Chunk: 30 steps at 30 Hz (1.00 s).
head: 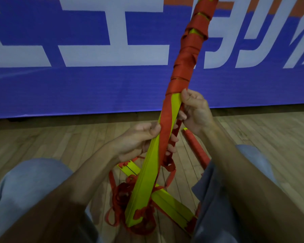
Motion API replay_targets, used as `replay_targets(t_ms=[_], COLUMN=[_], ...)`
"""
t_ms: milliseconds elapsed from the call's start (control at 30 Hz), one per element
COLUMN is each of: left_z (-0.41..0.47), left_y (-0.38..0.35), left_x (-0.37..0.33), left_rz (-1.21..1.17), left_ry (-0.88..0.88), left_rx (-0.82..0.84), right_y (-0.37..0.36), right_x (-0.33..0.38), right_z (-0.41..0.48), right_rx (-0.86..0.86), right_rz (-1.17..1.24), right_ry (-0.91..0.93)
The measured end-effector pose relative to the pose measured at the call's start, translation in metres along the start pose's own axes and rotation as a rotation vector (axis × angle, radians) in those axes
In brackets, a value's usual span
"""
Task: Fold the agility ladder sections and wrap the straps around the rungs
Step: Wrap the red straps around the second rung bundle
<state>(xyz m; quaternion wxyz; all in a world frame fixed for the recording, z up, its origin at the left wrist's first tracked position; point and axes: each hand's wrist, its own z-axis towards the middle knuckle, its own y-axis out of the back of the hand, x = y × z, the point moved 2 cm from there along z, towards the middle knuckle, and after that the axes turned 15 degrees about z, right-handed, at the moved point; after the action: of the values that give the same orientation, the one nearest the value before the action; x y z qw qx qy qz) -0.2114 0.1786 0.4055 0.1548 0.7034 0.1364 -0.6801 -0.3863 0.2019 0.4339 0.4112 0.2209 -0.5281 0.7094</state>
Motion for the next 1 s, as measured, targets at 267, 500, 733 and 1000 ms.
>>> replay_targets(t_ms=[267,500,733,1000], left_z=[0.001,0.002,0.011,0.014], left_y=[0.02,0.032,0.032,0.025], left_x=[0.002,0.004,0.017,0.019], left_rz=[0.126,0.207,0.504,0.909], left_ry=[0.03,0.065,0.052,0.097], left_rx=[-0.124,-0.375,-0.654,-0.733], right_y=[0.002,0.005,-0.009,-0.003], right_x=[-0.001,-0.005,-0.017,-0.029], right_z=[0.006,0.007,0.002,0.005], right_rx=[-0.088,-0.271,-0.185,-0.341], right_rz=[-0.296,-0.506,-0.637,-0.66], right_ry=[0.013,0.003,-0.06,0.031])
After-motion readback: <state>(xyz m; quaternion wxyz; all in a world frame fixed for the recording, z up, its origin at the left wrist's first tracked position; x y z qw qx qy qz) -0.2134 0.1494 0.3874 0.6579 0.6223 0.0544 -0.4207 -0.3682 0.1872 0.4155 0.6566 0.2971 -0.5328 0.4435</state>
